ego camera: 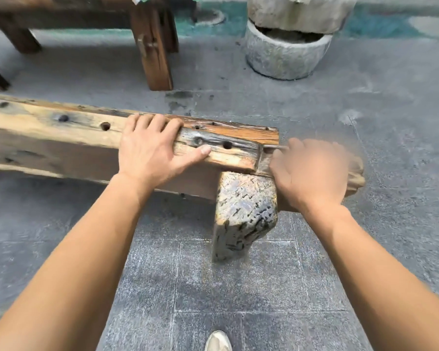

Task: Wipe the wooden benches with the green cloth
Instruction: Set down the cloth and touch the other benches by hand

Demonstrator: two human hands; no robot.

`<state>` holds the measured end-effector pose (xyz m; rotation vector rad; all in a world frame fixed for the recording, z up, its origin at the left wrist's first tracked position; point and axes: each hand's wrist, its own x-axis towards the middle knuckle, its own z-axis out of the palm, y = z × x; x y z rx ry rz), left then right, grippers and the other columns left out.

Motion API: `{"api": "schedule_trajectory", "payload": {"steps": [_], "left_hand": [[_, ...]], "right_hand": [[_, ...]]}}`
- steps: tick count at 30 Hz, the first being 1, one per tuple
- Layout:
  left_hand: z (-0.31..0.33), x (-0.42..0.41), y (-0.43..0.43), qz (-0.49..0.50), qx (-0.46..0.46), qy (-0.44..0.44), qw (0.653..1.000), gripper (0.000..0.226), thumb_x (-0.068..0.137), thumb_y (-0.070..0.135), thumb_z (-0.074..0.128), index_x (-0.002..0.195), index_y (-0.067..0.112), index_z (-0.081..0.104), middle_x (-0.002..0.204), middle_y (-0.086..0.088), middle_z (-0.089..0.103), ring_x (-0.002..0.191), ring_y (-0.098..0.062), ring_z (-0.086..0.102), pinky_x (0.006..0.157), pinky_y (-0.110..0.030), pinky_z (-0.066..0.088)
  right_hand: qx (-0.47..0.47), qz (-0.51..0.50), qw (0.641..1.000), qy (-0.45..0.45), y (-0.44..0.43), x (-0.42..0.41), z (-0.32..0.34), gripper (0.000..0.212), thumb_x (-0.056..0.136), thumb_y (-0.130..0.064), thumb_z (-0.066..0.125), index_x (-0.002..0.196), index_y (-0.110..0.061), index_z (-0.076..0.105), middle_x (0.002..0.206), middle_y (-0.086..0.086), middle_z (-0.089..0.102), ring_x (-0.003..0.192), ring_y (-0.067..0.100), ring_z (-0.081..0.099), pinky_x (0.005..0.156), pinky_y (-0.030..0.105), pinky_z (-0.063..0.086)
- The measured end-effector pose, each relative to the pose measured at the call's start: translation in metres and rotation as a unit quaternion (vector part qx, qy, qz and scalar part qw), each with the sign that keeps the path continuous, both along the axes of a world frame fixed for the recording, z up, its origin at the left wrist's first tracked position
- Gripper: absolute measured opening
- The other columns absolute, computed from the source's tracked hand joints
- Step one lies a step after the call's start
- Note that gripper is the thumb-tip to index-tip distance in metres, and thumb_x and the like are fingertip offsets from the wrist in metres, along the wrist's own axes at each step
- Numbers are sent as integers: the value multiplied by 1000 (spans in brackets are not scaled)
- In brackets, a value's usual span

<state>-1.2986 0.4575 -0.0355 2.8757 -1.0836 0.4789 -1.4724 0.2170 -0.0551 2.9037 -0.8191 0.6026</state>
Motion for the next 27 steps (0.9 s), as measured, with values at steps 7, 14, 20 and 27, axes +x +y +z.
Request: {"api": "schedule_trajectory", "payload": {"steps": [7,14,20,27], "left_hand": [[15,19,-6,-16,-55,-107,993,106,81,99,12,108,15,71,101,-17,70,100,-43,65,85,-48,45],[-18,23,-15,-7,-72,-140,987,108,79,100,7,109,20,73,97,-16,72,93,-43,65,65,-41,29],[-8,75,-89,6,-88,-173,981,115,75,103,3,104,18,75,93,-16,71,87,-43,66,63,-40,29],[-26,148,-159,19,-94,-153,984,113,77,101,3,96,14,73,87,-18,69,81,-41,65,53,-31,13]], "right_hand": [[-56,6,991,-118,-14,11,13,55,95,-50,39,92,-8,75,93,19,75,89,41,66,88,45,44],[-93,35,991,-85,-29,19,-15,63,94,-53,31,98,-7,73,100,20,74,95,43,65,88,43,42],[-117,41,981,-148,-107,86,-10,60,95,-52,31,100,-12,76,98,20,73,92,47,65,73,43,43],[-105,78,983,-129,-198,180,-28,57,94,-52,32,103,-15,75,101,17,74,97,45,66,70,40,34]]}}
